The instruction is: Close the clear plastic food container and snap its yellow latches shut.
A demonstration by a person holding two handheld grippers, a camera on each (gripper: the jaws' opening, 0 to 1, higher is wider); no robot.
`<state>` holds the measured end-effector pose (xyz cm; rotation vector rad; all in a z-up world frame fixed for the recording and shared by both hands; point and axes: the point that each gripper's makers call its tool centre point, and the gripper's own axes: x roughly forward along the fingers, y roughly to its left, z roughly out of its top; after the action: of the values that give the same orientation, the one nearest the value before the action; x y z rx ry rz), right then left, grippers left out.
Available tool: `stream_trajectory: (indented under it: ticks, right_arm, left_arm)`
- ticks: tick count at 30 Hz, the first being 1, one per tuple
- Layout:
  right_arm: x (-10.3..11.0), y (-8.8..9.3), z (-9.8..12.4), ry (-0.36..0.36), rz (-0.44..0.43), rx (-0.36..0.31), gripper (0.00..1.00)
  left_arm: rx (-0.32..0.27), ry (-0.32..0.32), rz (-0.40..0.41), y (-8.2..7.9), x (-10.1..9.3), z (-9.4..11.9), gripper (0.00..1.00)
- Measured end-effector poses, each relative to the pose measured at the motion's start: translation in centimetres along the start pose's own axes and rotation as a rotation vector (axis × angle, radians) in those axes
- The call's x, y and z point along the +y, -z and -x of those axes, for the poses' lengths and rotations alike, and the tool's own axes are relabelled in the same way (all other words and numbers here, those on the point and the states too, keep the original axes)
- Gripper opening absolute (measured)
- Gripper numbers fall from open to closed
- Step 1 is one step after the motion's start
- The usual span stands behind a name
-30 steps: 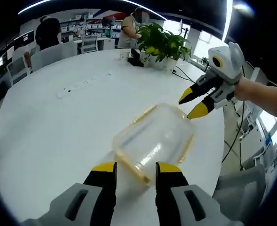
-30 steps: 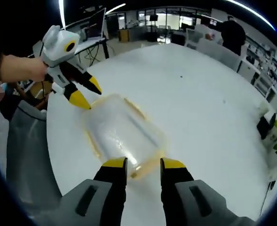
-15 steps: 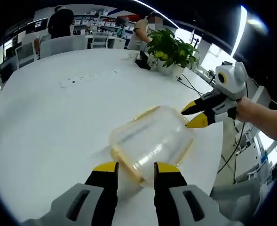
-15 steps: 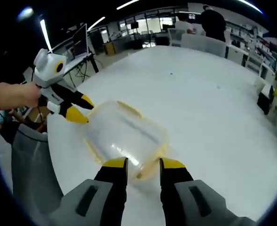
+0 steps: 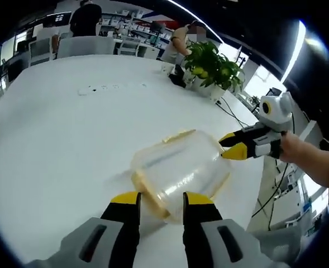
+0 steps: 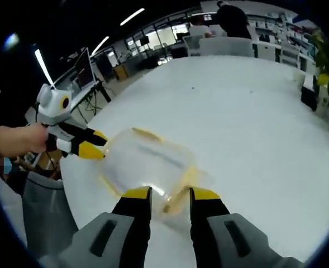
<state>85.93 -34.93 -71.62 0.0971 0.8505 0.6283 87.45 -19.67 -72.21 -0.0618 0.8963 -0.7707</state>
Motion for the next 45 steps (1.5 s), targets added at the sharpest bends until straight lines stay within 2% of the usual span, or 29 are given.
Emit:
stream_trajectory:
  ticks: [13,22,36,40,41,42,43,45]
  right_arm:
    - [0.0,0.1,0.0,0.018,-0.136,-0.037,0.22]
    - [0.0,0.1,0.0,0.026,-0.183,-0.051,0.21]
    - [0.0,0.1,-0.1,0.037,-0.242,-0.039,0.18]
    - [0.1,0.2,-0.1,0.029,-0.260,-0.026,0.17]
    - [0.1,1.3,0.0,0.053,-0.325,0.024,0.16]
    - [0.3,0.7,-0.4,0.023,-0.290,-0.007,0.16]
    - [0.5,0.6,-0.6,0.025,-0.278,-0.011,0.16]
    - [0.7,0.7,-0.7,0.029,-0.278,-0.013,0.16]
  left_arm:
    - [-0.008,0.028,0.125,0.3,0.2,-0.3,0.24]
    - [-0.006,0.039,0.133,0.2,0.1,-0.4,0.23]
    - [0.007,0.060,0.151,0.2,0.1,-0.6,0.21]
    - [0.010,0.076,0.161,0.3,0.1,-0.6,0.18]
    - [0.024,0.070,0.222,0.8,0.2,-0.5,0.18]
    - [0.018,0.091,0.212,0.8,0.0,-0.4,0.18]
    - [0.011,0.100,0.181,0.7,-0.1,-0.5,0.18]
    - [0.016,0.097,0.185,0.7,0.0,-0.6,0.18]
